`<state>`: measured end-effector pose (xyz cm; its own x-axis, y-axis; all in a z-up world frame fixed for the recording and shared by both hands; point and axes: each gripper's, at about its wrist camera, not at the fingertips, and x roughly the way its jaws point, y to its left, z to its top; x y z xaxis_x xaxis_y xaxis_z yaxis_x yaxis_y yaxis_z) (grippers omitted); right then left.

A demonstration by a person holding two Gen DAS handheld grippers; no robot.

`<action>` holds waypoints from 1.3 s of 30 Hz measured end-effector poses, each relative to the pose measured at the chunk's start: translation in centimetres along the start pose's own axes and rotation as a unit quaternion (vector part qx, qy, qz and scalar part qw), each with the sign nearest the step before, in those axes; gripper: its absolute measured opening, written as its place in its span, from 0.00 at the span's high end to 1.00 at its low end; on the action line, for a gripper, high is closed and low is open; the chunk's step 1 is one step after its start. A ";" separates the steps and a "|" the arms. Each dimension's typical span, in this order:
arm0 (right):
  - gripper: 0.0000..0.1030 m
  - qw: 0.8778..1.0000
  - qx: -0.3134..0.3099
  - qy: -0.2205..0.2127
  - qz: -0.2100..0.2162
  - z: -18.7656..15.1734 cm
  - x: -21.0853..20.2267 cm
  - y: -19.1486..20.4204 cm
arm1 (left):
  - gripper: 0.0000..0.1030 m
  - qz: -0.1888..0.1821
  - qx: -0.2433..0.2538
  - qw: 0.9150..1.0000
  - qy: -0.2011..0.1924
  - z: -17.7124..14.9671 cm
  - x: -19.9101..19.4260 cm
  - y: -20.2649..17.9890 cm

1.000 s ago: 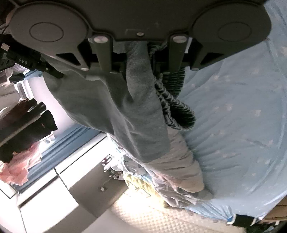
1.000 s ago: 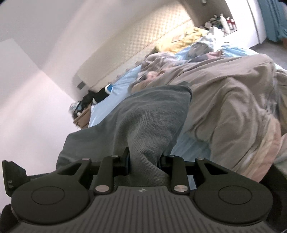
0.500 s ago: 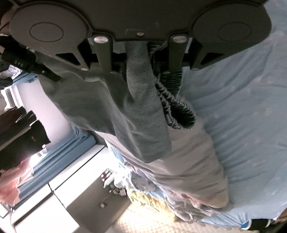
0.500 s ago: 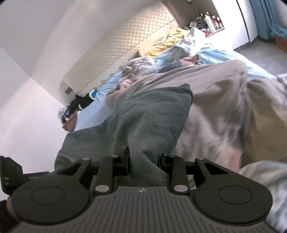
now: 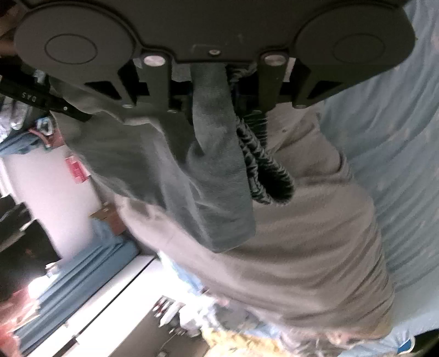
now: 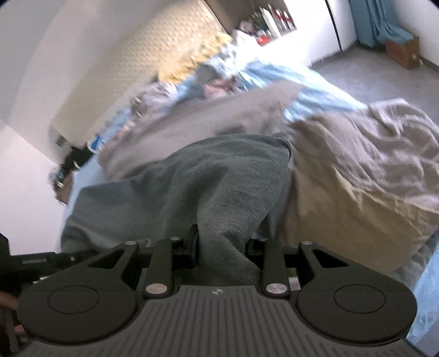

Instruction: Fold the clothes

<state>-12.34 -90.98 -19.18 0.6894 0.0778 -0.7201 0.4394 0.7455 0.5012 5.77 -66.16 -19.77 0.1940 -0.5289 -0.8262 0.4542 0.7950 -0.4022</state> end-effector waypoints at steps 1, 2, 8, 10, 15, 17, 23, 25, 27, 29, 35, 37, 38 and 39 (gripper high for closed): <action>0.71 1.000 0.001 0.007 -0.007 -0.2 0.7 -0.2 | 0.74 0.008 -0.001 1.000 0.004 0.0 0.7 0.2; 0.71 1.000 0.003 0.016 -0.013 -0.4 1.5 -0.5 | 0.73 0.015 -0.002 1.000 0.009 0.0 1.3 0.4; 0.68 0.997 0.008 0.062 -0.048 -1.5 5.3 -2.4 | 0.56 0.042 0.009 0.999 0.025 0.0 3.4 1.5; 0.66 0.996 0.012 0.072 -0.057 -1.8 6.0 -2.9 | 0.54 0.045 0.010 0.999 0.029 -0.1 3.9 1.8; 0.61 0.994 0.020 0.084 -0.071 -2.0 7.3 -3.4 | 0.50 0.042 0.012 0.999 0.032 -0.2 4.3 2.1; 0.60 0.993 0.029 0.085 -0.070 -2.0 7.5 -3.7 | 0.49 0.040 0.014 0.999 0.032 -0.2 4.2 2.1; 0.55 0.993 0.049 0.079 -0.072 -2.0 5.5 -3.8 | 0.49 0.042 0.031 0.998 0.029 -0.2 2.4 1.4; 0.53 0.993 0.043 0.071 -0.084 -2.0 4.0 -3.3 | 0.47 0.049 0.043 0.998 0.021 -0.3 1.2 1.0; 0.53 0.993 0.031 0.059 -0.101 -1.9 2.5 -2.9 | 0.44 0.056 0.053 0.997 0.010 -0.4 -0.3 0.7; 0.53 0.992 0.016 0.040 -0.118 -1.9 1.0 -2.4 | 0.41 0.058 0.058 0.997 -0.006 -0.5 -1.9 0.6; 0.53 0.993 -0.033 -0.015 -0.114 -1.1 -2.4 0.6 | 0.32 0.070 0.058 0.994 -0.056 -0.9 -7.0 0.5; 0.53 0.993 -0.052 -0.024 -0.104 -1.0 -2.7 2.1 | 0.30 0.077 0.060 0.993 -0.067 -1.5 -8.6 0.7; 0.53 0.993 -0.062 -0.029 -0.099 -1.1 -3.0 3.1 | 0.30 0.081 0.060 0.992 -0.072 -1.8 -9.4 0.7; 0.53 0.993 -0.070 -0.032 -0.092 -1.2 -3.2 4.2 | 0.29 0.084 0.061 0.992 -0.077 -2.1 -10.2 0.8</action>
<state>-13.45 -87.31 -15.34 0.6414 -0.1073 -0.7597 0.4798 0.8288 0.2880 2.31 -59.51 -12.53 0.4028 -0.4384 -0.8035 0.5040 0.8390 -0.2052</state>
